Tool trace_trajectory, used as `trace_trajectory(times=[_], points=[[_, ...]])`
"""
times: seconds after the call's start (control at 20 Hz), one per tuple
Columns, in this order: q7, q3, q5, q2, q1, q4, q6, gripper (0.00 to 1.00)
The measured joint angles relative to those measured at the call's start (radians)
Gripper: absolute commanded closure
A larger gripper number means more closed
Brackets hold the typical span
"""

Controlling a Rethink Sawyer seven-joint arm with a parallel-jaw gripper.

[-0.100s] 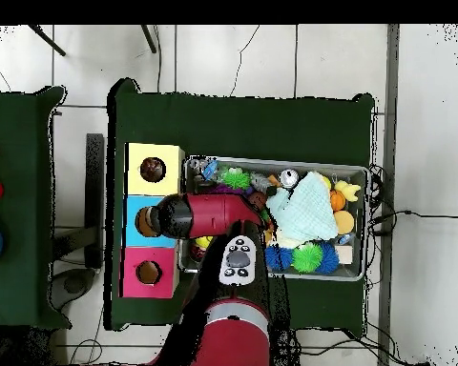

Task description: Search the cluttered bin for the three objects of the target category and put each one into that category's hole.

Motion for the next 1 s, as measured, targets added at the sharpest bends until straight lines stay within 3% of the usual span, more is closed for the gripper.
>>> trace_trajectory(times=[0.2, 0.55, 1.0], points=[[0.029, -0.027, 0.061, 0.000, 0.020, 0.004, -0.009, 0.00], [0.213, -0.151, 0.222, 0.005, 0.117, -0.005, -0.036, 0.00], [0.319, -0.219, 0.277, 0.031, 0.139, -0.045, -0.036, 0.00]])
